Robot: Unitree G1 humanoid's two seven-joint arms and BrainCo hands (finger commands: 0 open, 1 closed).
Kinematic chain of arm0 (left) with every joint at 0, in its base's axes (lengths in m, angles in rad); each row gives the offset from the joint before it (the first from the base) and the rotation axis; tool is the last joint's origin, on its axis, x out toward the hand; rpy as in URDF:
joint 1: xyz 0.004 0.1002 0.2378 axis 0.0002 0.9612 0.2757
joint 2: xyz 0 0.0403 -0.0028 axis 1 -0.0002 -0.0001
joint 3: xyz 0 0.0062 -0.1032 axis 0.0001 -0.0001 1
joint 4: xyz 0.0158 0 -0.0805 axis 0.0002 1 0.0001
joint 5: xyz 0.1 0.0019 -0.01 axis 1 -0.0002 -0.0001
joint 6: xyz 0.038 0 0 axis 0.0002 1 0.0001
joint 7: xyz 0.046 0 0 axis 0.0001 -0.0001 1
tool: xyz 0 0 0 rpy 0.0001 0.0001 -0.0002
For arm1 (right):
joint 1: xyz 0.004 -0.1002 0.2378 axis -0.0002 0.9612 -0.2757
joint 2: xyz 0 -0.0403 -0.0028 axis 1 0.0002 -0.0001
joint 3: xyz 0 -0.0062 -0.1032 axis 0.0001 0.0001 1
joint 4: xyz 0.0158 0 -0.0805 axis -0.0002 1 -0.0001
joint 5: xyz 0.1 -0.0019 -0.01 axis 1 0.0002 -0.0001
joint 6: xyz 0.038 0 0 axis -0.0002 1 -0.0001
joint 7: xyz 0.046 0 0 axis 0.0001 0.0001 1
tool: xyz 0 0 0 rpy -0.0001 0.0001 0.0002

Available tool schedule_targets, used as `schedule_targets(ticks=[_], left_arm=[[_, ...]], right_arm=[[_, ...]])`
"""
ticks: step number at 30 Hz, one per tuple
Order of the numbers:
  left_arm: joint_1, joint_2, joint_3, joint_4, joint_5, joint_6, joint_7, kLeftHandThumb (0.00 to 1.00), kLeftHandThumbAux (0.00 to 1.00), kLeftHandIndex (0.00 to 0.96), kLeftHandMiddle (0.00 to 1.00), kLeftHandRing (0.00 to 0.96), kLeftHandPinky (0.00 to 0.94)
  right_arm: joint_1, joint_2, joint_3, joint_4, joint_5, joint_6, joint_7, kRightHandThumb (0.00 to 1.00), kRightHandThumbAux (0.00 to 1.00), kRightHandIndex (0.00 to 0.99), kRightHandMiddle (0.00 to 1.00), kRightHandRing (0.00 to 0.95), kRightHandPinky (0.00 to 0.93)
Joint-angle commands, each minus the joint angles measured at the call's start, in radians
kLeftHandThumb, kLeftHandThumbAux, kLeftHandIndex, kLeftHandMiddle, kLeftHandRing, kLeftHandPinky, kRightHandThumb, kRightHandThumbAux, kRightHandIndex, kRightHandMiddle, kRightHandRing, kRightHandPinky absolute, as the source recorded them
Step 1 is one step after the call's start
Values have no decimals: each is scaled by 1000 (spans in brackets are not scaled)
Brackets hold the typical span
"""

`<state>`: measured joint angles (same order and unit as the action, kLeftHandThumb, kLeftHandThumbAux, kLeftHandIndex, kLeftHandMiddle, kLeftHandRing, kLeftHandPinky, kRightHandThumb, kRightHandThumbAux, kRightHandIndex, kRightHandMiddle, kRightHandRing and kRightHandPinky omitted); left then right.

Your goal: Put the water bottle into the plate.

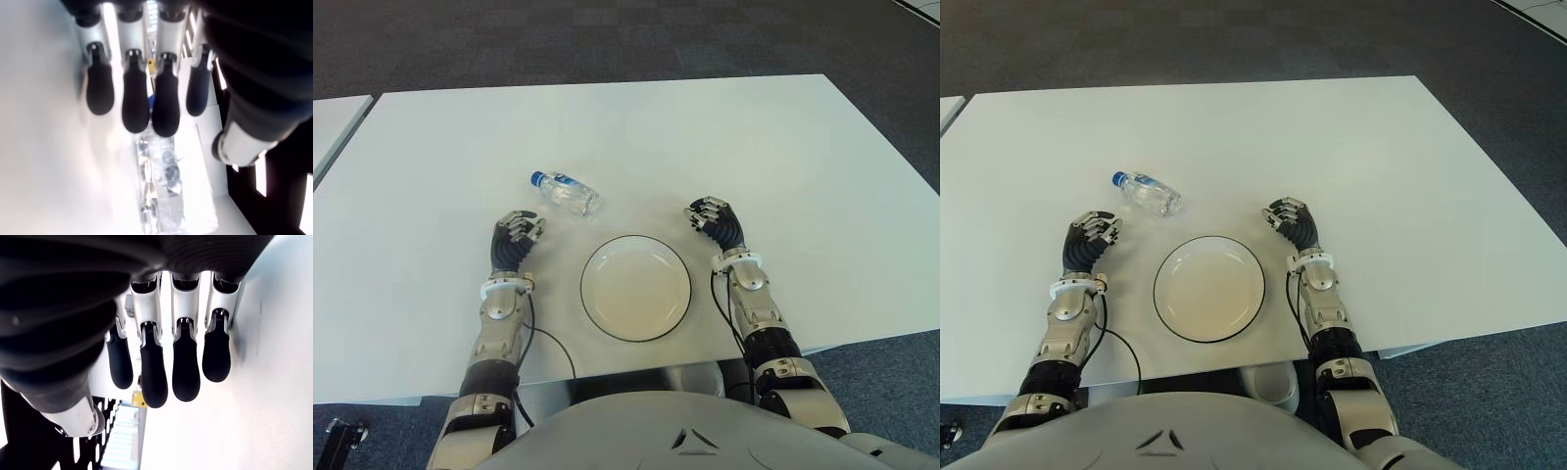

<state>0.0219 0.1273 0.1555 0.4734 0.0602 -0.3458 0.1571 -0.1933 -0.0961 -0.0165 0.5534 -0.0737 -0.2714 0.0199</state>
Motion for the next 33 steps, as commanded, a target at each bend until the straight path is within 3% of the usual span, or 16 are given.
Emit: schedule_targets(ticks=[1, 6, 10, 12, 21, 24, 33], left_arm=[[16, 14, 4, 18, 28, 13, 31, 707, 716, 433, 653, 627, 610], [50, 25, -28, -112, 150, 9, 119, 707, 716, 433, 660, 632, 617], [44, 101, -77, -148, 411, -2, 299, 706, 718, 432, 668, 641, 628], [31, 131, -91, -143, 486, 1, 352, 706, 718, 431, 671, 646, 634], [-27, 248, -147, -172, 676, 101, 399, 708, 717, 429, 668, 658, 630], [-40, 272, -170, -159, 706, 122, 408, 708, 713, 428, 584, 565, 534], [-224, 329, -274, 85, 766, 163, 427, 710, 698, 417, 364, 342, 333]], right_arm=[[11, 6, 6, 9, 2, 17, 4, 708, 728, 434, 597, 614, 625], [8, 8, 7, 14, 2, 14, 3, 708, 728, 434, 597, 615, 628], [6, 11, 8, 15, -1, 10, -3, 708, 728, 434, 591, 611, 626], [5, 13, 9, 16, -3, 9, -6, 708, 728, 433, 589, 610, 625], [-3, 17, 14, 26, -8, 14, -13, 708, 729, 433, 591, 614, 622], [-5, 19, 16, 30, -9, 11, -17, 708, 729, 433, 591, 613, 623], [-10, 26, 21, 33, -15, 15, -38, 708, 729, 433, 594, 611, 623]])
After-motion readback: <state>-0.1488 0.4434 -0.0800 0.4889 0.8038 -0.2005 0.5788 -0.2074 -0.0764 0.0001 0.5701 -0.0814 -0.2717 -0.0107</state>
